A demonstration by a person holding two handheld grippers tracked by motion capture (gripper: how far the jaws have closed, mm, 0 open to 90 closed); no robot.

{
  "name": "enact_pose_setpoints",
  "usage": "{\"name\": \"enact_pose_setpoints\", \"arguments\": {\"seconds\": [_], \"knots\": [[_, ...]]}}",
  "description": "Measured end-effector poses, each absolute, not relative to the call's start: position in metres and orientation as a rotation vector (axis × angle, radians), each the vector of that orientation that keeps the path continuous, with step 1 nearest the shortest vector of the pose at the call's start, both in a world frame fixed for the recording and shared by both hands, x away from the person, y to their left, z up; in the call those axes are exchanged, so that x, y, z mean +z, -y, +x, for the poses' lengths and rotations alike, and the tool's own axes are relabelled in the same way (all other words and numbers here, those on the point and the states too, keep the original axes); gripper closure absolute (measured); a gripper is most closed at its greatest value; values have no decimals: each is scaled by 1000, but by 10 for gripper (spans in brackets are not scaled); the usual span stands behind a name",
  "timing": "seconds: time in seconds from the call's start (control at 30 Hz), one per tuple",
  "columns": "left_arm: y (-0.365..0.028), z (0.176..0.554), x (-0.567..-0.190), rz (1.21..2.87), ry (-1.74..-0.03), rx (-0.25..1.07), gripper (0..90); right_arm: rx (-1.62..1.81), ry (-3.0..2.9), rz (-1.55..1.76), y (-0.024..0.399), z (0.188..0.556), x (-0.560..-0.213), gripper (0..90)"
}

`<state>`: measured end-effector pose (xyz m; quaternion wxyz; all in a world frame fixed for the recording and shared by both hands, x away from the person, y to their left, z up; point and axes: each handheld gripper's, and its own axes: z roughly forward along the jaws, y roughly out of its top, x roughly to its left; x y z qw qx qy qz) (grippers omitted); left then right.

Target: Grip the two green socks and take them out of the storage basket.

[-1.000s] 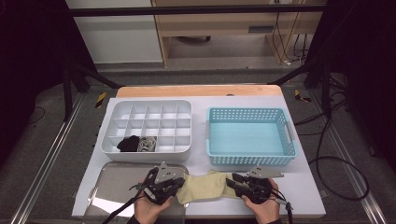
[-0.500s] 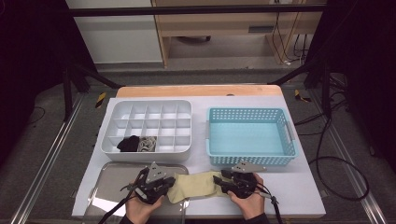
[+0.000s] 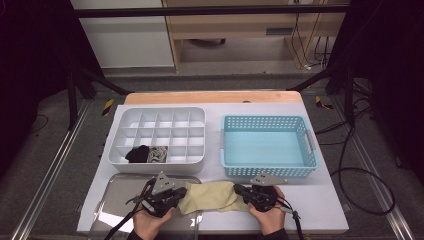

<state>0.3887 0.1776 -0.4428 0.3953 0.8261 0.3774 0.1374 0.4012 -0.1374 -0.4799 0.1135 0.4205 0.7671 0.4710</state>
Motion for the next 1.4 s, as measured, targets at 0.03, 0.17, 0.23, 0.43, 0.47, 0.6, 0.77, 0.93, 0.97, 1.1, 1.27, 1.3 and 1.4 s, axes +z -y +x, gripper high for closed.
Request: {"name": "enact_pose_setpoints", "arguments": {"seconds": [0.03, 0.17, 0.23, 0.43, 0.47, 0.6, 0.77, 0.93, 0.97, 1.1, 1.27, 1.3, 1.4], "knots": [[-178, 389, -443, 2094, -957, 348, 860, 1381, -2250, 1233, 137, 401, -480, 884], [-171, 388, -435, 2057, -922, 332, 860, 1441, -2214, 1218, 153, 393, -462, 883], [-162, 388, -432, 2051, -896, 332, 860, 1448, -2194, 1222, 164, 389, -453, 882], [-123, 394, -433, 2078, -830, 321, 860, 1393, -2150, 1280, 203, 377, -450, 881], [-119, 396, -434, 2085, -825, 315, 860, 1393, -2150, 1280, 203, 377, -450, 881], [-101, 401, -438, 2106, -807, 277, 859, 1366, -2141, 1346, 221, 372, -455, 877], [-86, 409, -444, 2138, -794, 258, 858, 1339, -2130, 1387, 235, 367, -461, 871], [-83, 417, -455, 2151, -789, 216, 851, 1298, -2143, 1418, 237, 366, -467, 869], [-83, 419, -457, 2154, -789, 217, 845, 1290, -2144, 1420, 238, 366, -468, 867], [-85, 420, -458, 2171, -807, 246, 733, 1233, -2167, 1441, 237, 368, -476, 843], [-95, 418, -452, 2164, -825, 261, 690, 1243, -2153, 1439, 238, 368, -476, 748], [-99, 416, -453, 2170, -842, 256, 685, 1248, -2145, 1439, 239, 368, -475, 738], [-100, 415, -456, 2179, -850, 243, 683, 1248, -2135, 1441, 242, 367, -475, 738]]}}
